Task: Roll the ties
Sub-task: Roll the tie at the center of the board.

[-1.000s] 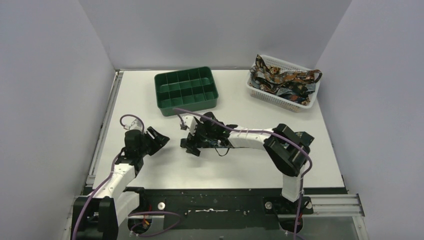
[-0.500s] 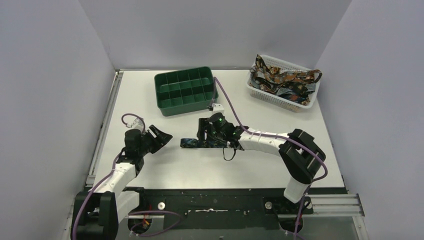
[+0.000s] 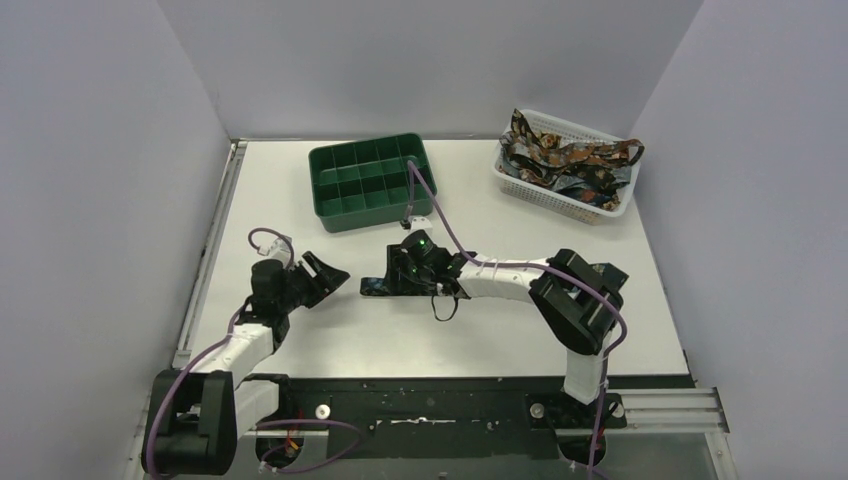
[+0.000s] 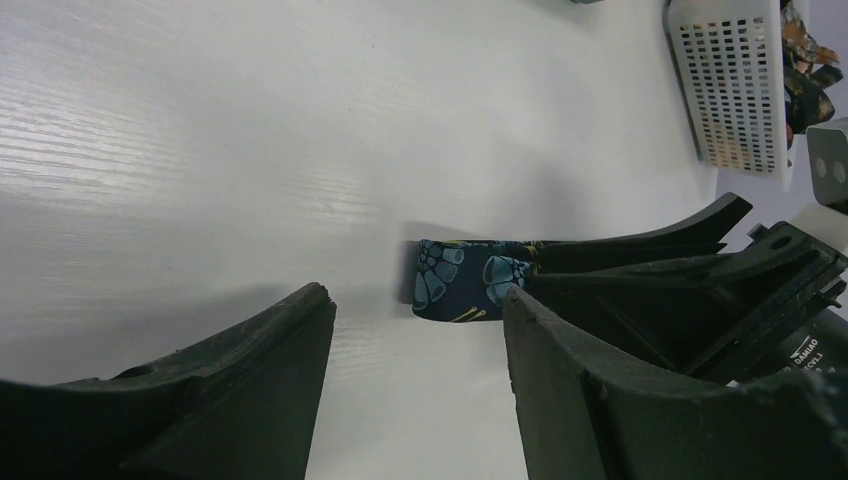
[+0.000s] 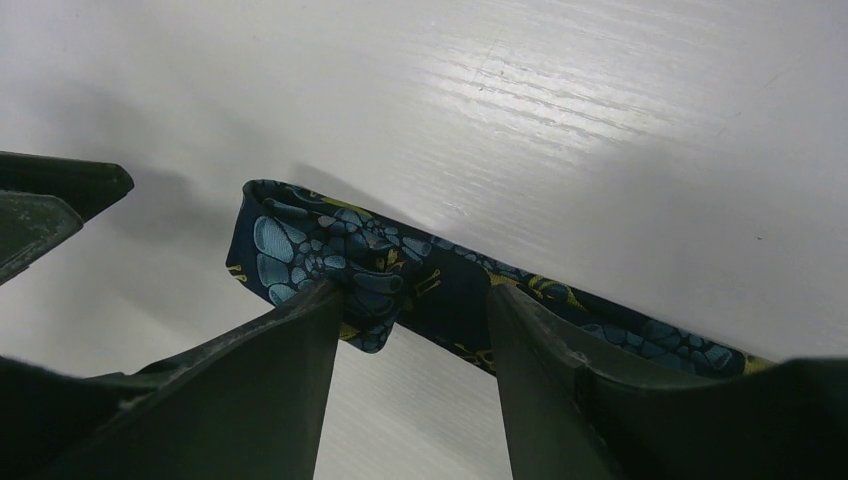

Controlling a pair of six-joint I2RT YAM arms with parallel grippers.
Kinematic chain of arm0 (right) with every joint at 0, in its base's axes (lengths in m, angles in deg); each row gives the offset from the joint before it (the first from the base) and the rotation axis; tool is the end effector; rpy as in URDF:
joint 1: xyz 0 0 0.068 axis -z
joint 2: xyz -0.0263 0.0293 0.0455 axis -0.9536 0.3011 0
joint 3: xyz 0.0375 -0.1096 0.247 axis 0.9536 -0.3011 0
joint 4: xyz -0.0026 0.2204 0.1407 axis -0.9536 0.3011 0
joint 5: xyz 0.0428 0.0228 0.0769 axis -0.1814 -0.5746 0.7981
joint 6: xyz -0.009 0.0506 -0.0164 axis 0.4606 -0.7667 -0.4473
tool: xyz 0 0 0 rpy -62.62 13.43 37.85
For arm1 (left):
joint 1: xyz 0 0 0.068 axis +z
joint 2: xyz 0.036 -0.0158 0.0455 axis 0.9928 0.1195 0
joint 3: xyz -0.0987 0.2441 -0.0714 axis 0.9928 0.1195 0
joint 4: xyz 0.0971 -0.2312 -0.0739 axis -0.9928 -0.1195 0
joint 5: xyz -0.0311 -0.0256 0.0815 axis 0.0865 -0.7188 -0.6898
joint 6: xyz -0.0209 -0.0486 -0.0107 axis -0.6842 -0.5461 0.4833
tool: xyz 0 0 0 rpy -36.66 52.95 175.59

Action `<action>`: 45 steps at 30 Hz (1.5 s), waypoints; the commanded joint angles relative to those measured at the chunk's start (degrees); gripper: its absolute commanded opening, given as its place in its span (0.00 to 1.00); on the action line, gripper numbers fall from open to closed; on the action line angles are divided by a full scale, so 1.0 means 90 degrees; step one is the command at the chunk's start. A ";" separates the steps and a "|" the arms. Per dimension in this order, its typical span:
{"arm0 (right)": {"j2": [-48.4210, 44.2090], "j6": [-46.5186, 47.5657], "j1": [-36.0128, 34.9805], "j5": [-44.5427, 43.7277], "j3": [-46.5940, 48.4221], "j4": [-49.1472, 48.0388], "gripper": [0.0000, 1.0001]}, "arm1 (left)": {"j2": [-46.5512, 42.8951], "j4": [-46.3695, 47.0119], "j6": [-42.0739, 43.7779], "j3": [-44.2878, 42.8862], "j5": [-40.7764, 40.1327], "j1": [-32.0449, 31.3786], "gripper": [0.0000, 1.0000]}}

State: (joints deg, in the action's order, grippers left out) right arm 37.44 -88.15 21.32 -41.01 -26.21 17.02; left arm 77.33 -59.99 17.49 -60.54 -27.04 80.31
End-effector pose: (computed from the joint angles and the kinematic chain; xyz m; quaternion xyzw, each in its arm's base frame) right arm 0.2469 0.3077 0.1655 -0.0927 0.9145 0.2873 0.2694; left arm 0.1957 -0.0226 0.1511 -0.2205 0.8291 -0.3425 0.3830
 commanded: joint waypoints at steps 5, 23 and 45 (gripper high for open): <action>-0.0016 -0.0047 -0.0031 -0.0232 0.0322 0.0315 0.54 | 0.0074 0.0383 0.0089 -0.0009 0.0236 0.0002 0.60; -0.0037 0.0096 -0.0192 0.0074 0.0615 0.0458 0.58 | 0.0113 0.0426 0.0060 -0.0070 0.0236 -0.0086 0.61; 0.0208 0.0363 0.0157 0.0011 0.0553 0.0847 0.44 | 0.0648 0.0701 0.0234 -0.0243 -0.0132 -0.0885 0.61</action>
State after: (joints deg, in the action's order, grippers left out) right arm 40.39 -86.34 22.04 -40.31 -22.05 24.25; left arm 82.14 -57.13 18.19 -60.56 -27.52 73.12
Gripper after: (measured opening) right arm 0.439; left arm 0.607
